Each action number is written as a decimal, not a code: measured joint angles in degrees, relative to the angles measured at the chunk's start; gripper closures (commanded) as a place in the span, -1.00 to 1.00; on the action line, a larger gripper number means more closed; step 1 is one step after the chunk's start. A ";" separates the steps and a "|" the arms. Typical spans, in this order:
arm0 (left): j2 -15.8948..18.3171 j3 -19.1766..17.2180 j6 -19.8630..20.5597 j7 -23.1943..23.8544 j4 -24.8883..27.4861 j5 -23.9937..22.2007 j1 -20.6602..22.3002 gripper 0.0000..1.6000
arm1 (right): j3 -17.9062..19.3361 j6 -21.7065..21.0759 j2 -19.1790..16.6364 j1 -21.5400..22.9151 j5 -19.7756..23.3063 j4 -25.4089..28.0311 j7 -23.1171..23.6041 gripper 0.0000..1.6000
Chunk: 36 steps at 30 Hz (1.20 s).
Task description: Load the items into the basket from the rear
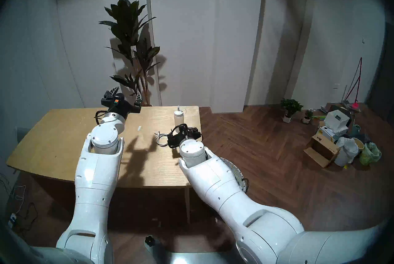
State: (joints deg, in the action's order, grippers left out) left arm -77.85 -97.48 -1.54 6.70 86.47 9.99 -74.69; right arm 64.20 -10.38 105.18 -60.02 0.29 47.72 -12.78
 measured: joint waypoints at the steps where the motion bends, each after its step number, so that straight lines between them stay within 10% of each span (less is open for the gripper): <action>1: 0.00 -0.09 0.43 0.00 0.98 0.07 -0.61 -1.00 | 0.00 -0.56 0.52 0.55 0.29 -0.90 -0.71 -1.00; 19: -0.06 -1.29 9.45 1.69 14.17 0.74 -8.69 -1.00 | 4.79 -7.34 7.48 7.39 8.90 -12.72 -10.67 -1.00; 36: -1.45 -1.88 20.48 4.15 23.81 1.24 -14.21 -1.00 | 4.53 -4.83 8.70 10.70 20.04 -15.87 -14.23 -1.00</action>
State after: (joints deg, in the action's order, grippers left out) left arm -79.30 -99.36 18.94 10.85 110.28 11.23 -88.89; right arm 68.73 -15.21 113.88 -49.32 20.34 31.85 -27.00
